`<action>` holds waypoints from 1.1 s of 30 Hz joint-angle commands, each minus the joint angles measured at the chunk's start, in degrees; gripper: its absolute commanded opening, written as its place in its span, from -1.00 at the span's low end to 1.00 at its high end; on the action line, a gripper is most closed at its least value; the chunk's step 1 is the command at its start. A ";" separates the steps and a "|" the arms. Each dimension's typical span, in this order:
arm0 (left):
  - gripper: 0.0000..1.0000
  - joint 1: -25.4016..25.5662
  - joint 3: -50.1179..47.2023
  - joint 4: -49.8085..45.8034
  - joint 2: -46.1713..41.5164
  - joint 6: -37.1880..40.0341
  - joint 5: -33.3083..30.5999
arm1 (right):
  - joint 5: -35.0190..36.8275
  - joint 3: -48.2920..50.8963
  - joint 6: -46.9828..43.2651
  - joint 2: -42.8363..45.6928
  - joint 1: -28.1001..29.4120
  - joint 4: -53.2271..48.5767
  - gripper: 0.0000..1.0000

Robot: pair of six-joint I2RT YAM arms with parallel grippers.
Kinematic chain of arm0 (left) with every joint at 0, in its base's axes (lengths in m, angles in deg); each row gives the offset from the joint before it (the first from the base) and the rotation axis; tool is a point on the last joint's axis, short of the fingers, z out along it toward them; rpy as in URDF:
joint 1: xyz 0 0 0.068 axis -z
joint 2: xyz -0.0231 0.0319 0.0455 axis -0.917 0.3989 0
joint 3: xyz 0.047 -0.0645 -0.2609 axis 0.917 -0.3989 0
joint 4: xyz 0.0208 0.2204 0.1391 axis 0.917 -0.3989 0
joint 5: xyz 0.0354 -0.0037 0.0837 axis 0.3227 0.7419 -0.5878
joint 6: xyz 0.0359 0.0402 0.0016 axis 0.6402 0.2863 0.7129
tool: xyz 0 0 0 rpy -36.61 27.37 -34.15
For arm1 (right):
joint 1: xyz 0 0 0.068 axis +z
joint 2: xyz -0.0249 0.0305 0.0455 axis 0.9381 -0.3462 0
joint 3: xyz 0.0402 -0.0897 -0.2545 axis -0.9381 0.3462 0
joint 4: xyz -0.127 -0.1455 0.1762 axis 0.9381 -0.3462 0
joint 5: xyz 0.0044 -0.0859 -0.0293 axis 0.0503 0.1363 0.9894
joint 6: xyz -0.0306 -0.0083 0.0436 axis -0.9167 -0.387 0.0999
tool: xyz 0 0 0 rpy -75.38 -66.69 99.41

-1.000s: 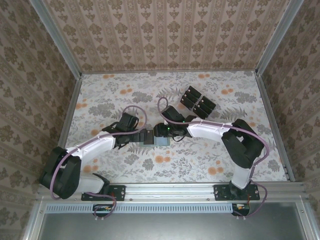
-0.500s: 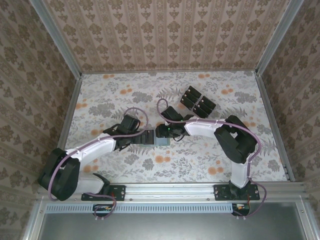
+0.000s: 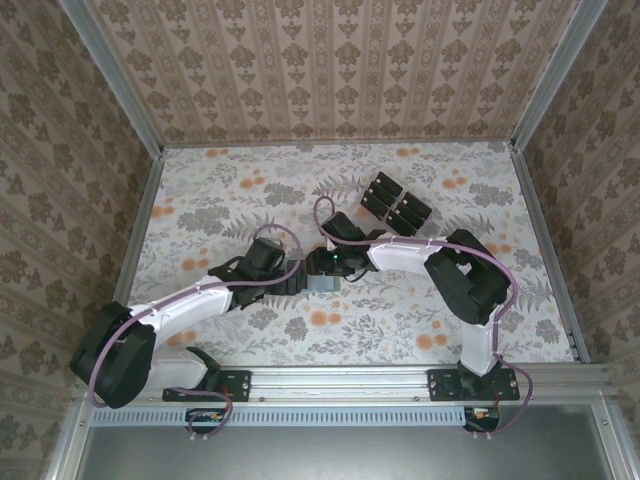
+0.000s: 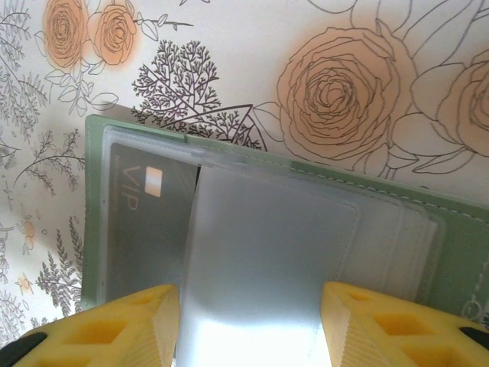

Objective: Put the credit cards into the card holder
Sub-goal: Flip over the card slot on the card holder.

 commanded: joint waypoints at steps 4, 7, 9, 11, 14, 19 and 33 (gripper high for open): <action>1.00 1.83 -1.06 3.89 -0.16 -0.24 -0.53 | -3.44 0.06 2.38 -2.26 -0.36 1.76 0.07; 1.00 2.89 -1.06 5.01 0.53 -0.11 -0.58 | -3.75 0.23 3.14 -2.50 -0.49 2.56 0.07; 1.00 3.55 -0.89 5.54 0.96 0.06 -0.77 | -3.88 0.41 3.56 -2.59 -0.58 2.83 0.07; 1.00 4.17 -0.64 5.89 1.40 0.07 -1.06 | -4.01 0.58 3.83 -2.61 -0.63 3.10 0.07; 1.00 4.79 -0.31 6.47 2.27 0.03 -1.55 | -4.23 0.92 4.29 -2.59 -0.71 3.58 0.07; 1.00 6.40 0.00 7.52 3.23 0.24 -3.07 | -4.66 1.05 4.89 -2.55 -0.85 3.97 0.07; 1.00 10.07 -7.47 9.29 -4.38 -1.69 -8.22 | -5.86 0.50 5.77 -2.78 -0.89 4.06 0.08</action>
